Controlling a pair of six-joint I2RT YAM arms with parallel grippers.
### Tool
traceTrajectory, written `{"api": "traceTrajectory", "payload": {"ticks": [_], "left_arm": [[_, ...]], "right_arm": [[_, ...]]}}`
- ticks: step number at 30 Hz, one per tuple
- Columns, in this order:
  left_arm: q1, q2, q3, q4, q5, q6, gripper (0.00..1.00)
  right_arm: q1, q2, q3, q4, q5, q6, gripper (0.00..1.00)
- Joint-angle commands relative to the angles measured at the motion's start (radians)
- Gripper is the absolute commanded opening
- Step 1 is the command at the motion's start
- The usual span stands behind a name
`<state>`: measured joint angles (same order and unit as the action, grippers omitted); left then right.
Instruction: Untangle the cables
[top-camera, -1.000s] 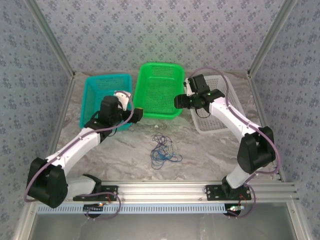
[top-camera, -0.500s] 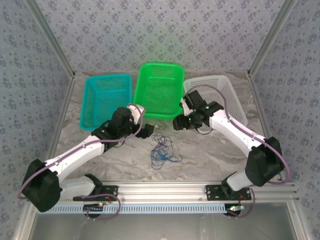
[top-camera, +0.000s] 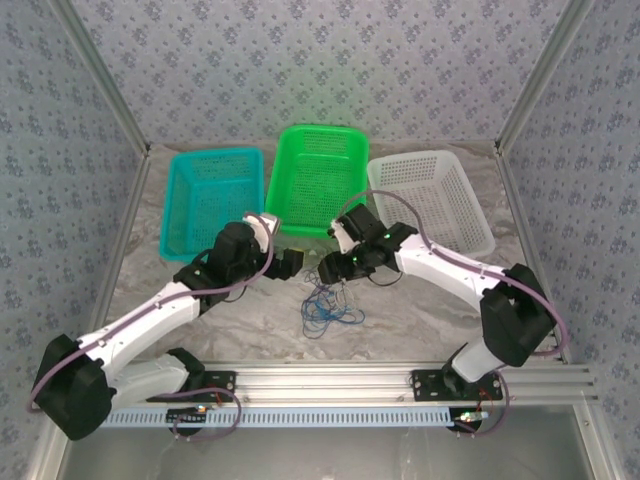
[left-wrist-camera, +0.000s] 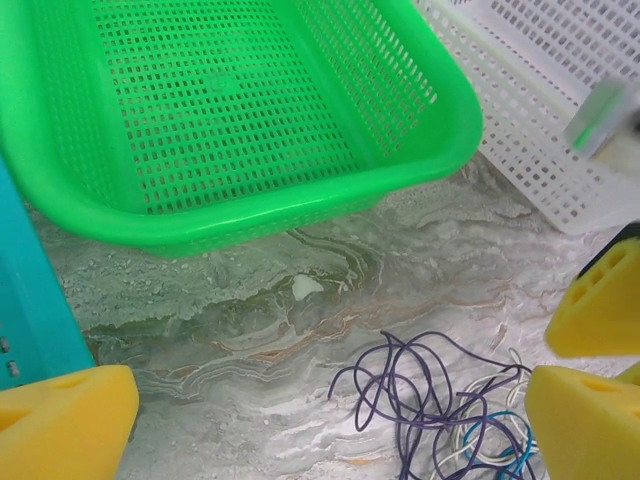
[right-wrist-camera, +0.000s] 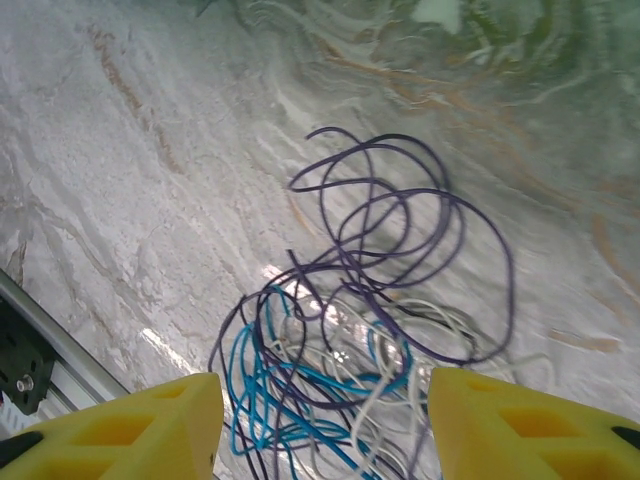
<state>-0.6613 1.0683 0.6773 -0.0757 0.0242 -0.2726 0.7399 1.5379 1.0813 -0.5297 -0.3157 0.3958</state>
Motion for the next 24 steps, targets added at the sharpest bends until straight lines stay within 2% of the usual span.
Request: {"api": "traceTrajectory", "payload": {"ticks": [1, 4, 8, 14, 21, 22, 24], "left_arm": [[-0.003, -0.025, -0.009, 0.017, -0.027, -0.029, 0.99], [-0.003, -0.030, -0.006, 0.011, -0.036, -0.029, 1.00], [-0.003, -0.030, 0.001, 0.004, -0.049, -0.030, 0.99], [-0.003, -0.037, 0.001, -0.007, -0.054, -0.031, 1.00], [-0.003, -0.028, 0.000, 0.009, -0.055, -0.036, 0.99], [-0.004, -0.026, 0.002, 0.011, -0.053, -0.037, 0.99], [-0.003, -0.021, 0.005, 0.011, -0.052, -0.033, 0.99]], "right_arm": [[0.032, 0.025, -0.001, 0.054, -0.024, -0.021, 0.58], [0.060, 0.034, -0.013, 0.079, 0.000, -0.050, 0.58], [0.095, 0.053, -0.025, 0.098, 0.102, -0.089, 0.57], [0.103, 0.064, -0.059, 0.157, 0.179, -0.071, 0.52], [0.107, 0.095, -0.070, 0.224, 0.182, -0.057, 0.51], [0.109, 0.101, -0.071, 0.238, 0.182, -0.053, 0.49], [0.114, 0.109, -0.070, 0.257, 0.175, -0.044, 0.38]]}}
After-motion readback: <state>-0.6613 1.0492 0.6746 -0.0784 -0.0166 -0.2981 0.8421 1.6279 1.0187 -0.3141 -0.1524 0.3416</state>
